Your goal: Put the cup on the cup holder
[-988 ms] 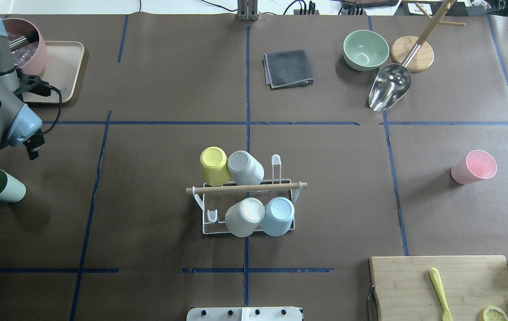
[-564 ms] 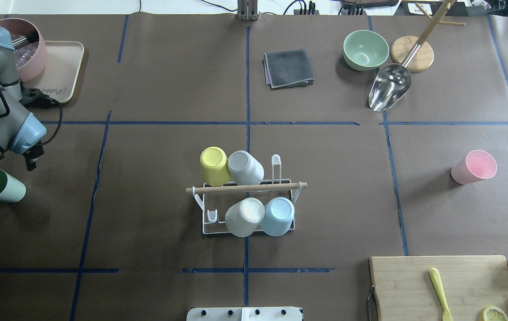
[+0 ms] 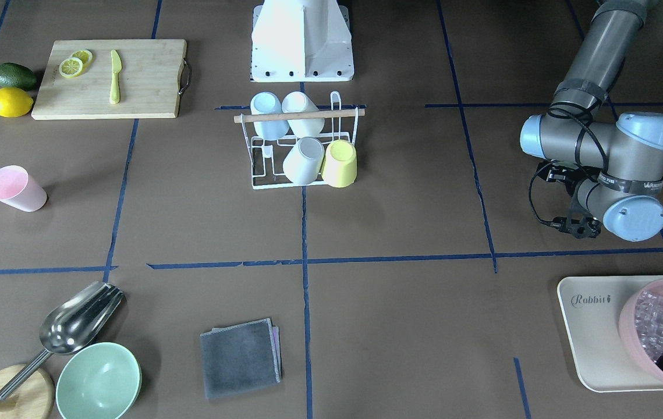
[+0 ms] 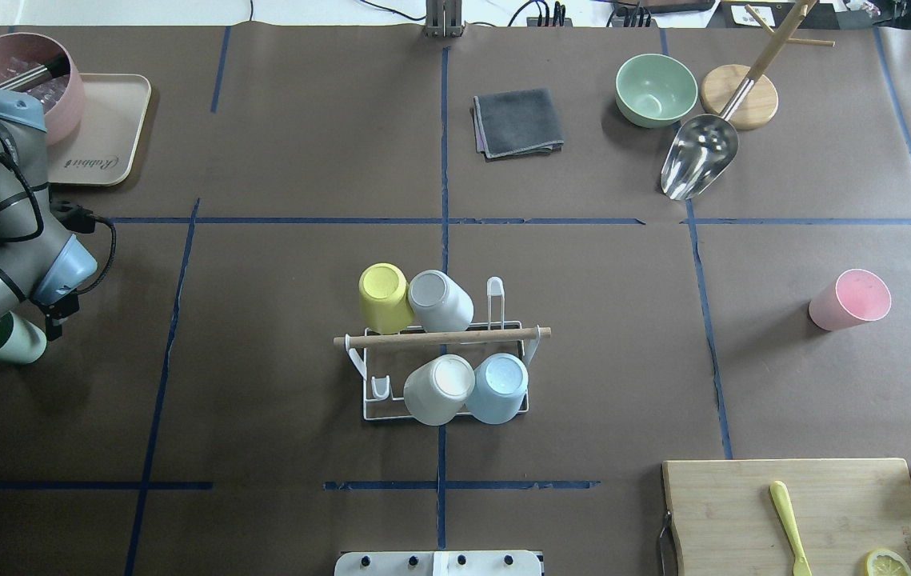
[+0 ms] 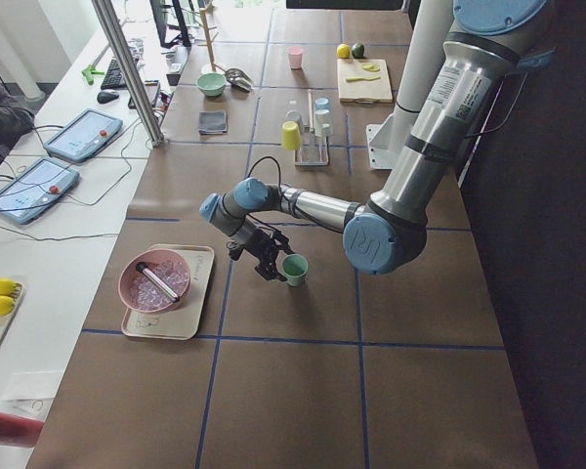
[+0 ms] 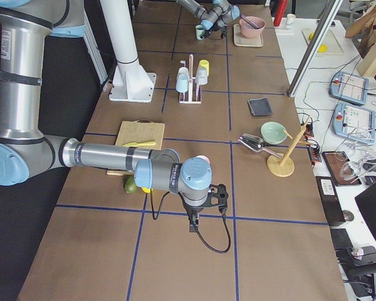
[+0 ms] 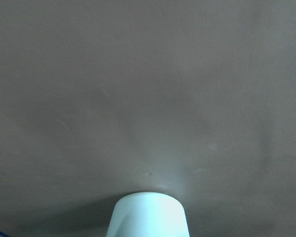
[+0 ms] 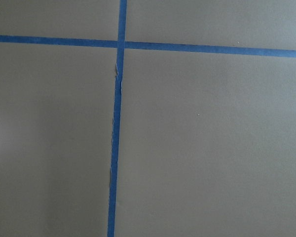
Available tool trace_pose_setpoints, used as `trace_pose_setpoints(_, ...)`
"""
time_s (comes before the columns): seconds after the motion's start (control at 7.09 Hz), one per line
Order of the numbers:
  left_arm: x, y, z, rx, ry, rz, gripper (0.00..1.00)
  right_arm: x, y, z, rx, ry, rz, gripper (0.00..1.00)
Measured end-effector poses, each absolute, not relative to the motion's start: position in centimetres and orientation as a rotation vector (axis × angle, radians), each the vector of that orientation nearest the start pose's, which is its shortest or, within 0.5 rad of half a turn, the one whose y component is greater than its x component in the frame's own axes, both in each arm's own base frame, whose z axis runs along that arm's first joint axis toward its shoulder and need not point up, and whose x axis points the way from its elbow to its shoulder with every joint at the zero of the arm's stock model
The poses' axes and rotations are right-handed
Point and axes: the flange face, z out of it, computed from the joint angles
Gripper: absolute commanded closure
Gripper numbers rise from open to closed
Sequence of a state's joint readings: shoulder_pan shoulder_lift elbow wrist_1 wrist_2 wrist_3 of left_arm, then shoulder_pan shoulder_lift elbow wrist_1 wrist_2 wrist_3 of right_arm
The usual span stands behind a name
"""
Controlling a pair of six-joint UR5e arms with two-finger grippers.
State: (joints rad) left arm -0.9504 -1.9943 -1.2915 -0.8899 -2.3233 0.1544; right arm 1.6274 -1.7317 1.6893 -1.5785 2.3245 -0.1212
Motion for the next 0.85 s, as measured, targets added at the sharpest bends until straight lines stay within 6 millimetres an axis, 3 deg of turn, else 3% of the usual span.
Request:
trace_pose_setpoints(0.28, 30.2, -52.8, 61.4, -0.725, 0.585, 0.503, 0.00, 8.7, -41.8, 67.3, 0.025, -0.743, -0.053, 0.00)
trace_pose_setpoints(0.42, 30.1, -52.4, 61.7, -0.746, 0.578, 0.495, 0.00, 7.9, -42.8, 66.4, 0.038, -0.743, -0.080, 0.00)
trace_pose_setpoints(0.71, 29.8, -51.6, 62.7, -0.774, 0.567, 0.485, 0.03, 4.1, -46.1, 64.2, 0.042, -0.743, -0.171, 0.00)
trace_pose_setpoints(0.85, 29.9, -51.3, 62.9, -0.785, 0.562, 0.487, 0.51, 0.8, -48.5, 62.4, 0.016, -0.738, -0.228, 0.00)
